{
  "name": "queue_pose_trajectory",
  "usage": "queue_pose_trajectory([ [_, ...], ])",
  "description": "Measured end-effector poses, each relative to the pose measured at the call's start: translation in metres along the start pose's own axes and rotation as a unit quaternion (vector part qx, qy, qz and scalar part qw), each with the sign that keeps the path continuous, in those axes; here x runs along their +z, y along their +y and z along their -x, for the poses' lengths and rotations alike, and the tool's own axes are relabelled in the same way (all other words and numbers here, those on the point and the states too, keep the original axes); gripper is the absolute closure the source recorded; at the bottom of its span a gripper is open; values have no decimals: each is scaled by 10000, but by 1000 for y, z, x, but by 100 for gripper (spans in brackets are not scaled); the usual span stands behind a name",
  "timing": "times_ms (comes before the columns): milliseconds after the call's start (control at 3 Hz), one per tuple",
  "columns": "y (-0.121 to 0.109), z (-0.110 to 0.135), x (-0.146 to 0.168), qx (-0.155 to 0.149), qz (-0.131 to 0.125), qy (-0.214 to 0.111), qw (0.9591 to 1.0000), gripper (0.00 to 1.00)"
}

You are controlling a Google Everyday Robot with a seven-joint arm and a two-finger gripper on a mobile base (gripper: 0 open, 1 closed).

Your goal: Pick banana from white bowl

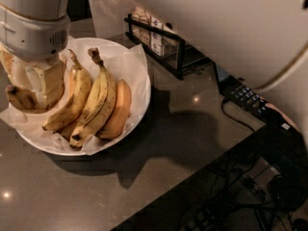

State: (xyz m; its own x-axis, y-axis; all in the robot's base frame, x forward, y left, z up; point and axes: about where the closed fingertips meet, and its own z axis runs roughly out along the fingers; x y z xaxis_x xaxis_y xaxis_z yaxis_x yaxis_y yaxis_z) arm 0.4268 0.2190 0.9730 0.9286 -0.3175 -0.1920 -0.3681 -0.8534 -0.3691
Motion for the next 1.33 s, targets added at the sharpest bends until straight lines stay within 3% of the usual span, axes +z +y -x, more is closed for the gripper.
queue_pose_trajectory([
  [333, -12, 49, -49, -201, -459, 954, 9942, 100],
  [667, -10, 71, -73, -276, -677, 1209, 9900, 100],
  [1333, -10, 71, -73, -276, -677, 1209, 9900, 100],
])
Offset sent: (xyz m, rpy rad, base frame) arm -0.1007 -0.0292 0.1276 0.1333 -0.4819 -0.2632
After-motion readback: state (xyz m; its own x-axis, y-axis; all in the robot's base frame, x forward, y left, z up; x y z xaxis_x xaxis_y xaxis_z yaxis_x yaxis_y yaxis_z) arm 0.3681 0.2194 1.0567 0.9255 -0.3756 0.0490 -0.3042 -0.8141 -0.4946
